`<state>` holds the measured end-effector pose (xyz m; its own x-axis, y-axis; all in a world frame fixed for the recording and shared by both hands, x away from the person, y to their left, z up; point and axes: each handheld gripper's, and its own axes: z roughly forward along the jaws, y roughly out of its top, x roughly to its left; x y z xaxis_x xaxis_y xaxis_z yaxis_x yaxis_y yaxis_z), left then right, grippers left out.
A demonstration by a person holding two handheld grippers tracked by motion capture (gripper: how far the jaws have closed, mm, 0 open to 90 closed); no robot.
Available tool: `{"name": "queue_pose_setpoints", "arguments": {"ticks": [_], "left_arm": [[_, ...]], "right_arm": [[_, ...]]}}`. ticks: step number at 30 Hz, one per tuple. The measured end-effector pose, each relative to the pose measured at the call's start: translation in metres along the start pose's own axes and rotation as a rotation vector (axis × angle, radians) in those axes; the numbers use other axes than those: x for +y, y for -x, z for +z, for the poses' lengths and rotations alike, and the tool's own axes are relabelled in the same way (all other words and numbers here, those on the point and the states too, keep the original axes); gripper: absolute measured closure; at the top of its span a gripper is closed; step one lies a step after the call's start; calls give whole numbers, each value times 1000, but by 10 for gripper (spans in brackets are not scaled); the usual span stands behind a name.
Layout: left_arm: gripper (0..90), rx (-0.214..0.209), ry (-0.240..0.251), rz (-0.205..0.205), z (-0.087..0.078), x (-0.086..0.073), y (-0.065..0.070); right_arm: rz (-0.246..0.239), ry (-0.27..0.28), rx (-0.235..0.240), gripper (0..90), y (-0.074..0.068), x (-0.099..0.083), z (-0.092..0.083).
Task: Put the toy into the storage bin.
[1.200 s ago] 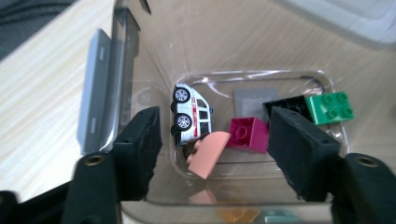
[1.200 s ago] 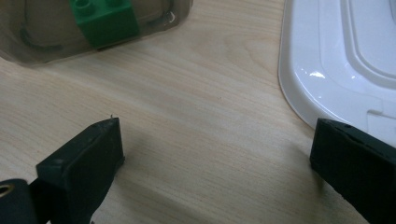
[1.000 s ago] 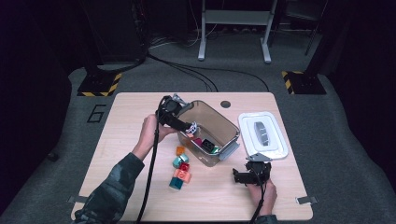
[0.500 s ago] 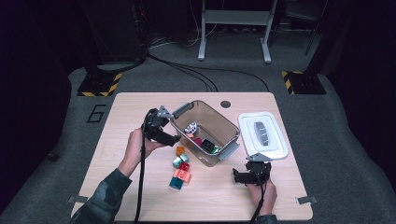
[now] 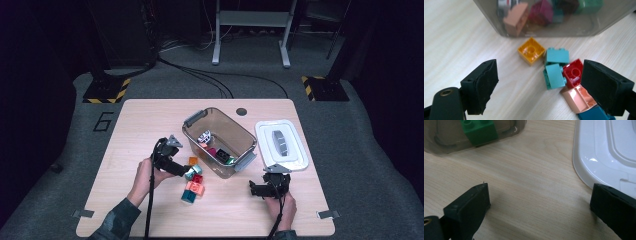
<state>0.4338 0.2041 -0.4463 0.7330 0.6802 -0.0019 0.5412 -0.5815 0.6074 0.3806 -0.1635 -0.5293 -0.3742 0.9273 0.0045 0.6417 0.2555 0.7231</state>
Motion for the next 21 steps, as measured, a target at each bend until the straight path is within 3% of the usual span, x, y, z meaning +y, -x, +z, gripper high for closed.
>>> {"name": "queue_pose_setpoints", "arguments": {"ticks": [5,7,11,17,21], "left_arm": [[175,-31,-22,-7,16,-10,4],[268,-48,-20,-5,21,-11,7],[363,-59,-37,12,27,-9,13],[542,-38,-74,29,36,-7,18],[626,-45,-87,29,39,-8,18]], "right_arm": [[0,0,0,19,0,0,0],[1,0,0,19,0,0,0],[0,0,0,19,0,0,0],[0,-1,0,19,0,0,0],[0,0,2,19,0,0,0]]}}
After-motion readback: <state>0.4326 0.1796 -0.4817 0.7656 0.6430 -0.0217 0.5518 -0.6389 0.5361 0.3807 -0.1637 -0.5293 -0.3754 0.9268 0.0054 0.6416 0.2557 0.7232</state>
